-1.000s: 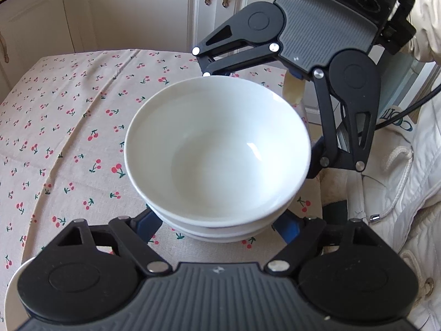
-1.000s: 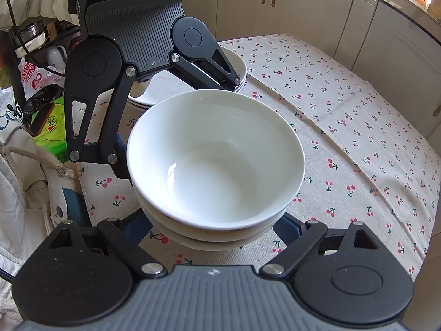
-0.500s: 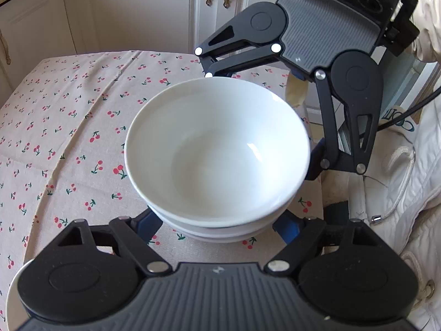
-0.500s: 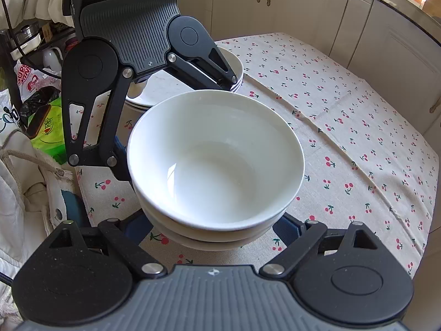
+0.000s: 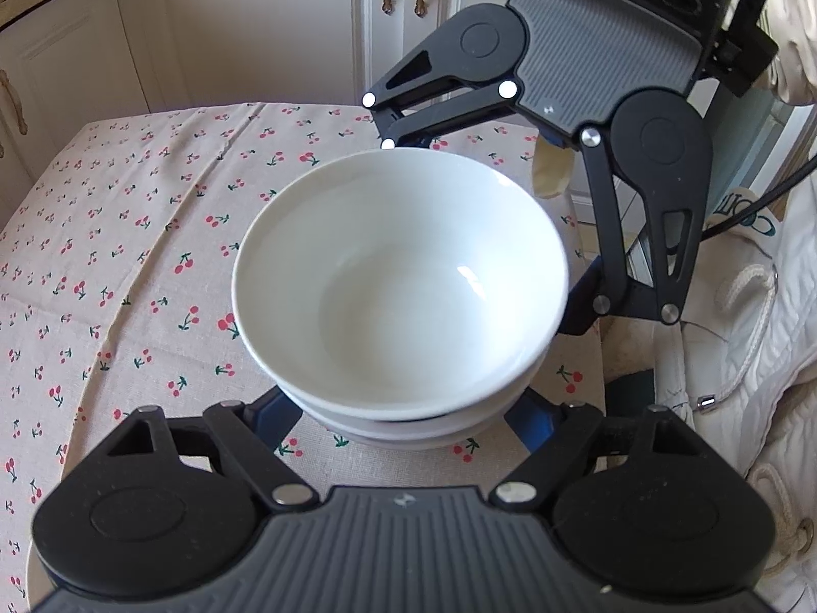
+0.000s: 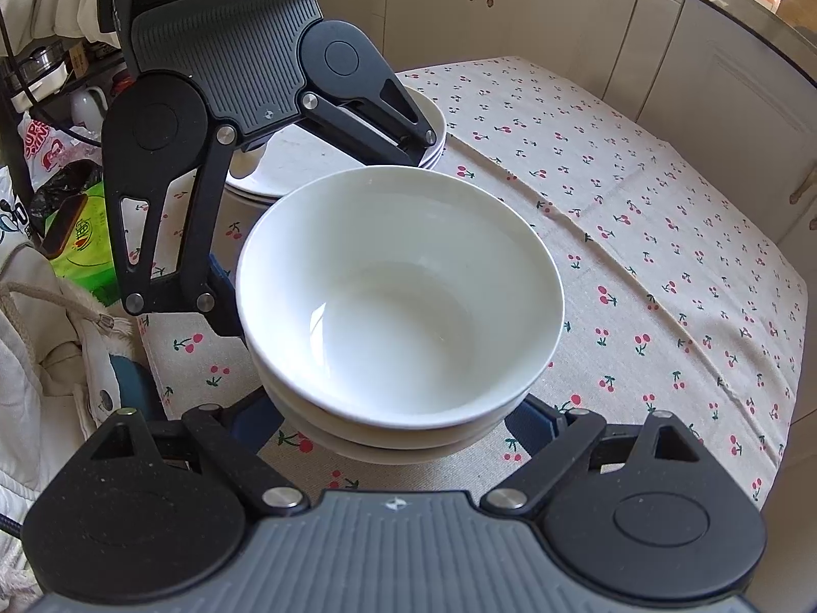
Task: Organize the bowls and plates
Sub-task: 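Lift the bowl stack with both tools and carry it over the plate stack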
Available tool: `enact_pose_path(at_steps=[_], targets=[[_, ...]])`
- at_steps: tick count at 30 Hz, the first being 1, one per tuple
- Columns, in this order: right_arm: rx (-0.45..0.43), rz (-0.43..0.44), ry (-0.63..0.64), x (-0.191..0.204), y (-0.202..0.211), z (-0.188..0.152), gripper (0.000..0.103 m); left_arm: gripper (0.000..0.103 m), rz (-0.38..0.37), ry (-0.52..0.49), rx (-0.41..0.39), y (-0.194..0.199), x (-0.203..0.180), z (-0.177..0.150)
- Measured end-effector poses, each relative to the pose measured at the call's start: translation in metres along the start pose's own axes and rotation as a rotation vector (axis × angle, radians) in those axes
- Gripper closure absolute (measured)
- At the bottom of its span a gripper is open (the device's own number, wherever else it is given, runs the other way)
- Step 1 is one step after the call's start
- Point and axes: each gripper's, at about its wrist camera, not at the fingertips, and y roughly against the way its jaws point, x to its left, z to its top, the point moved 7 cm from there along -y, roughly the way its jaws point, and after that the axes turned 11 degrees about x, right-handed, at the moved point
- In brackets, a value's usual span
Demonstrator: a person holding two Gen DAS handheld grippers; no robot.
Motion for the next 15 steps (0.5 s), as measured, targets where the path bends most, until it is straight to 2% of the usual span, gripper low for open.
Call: enact_pose_path(at_steps=[15], targets=[[-0.002,-0.025,0.029,0.003,0.019,0.009,0.008,0.019,0.027,0.014,-0.037,0.024,-0.004,0.000]])
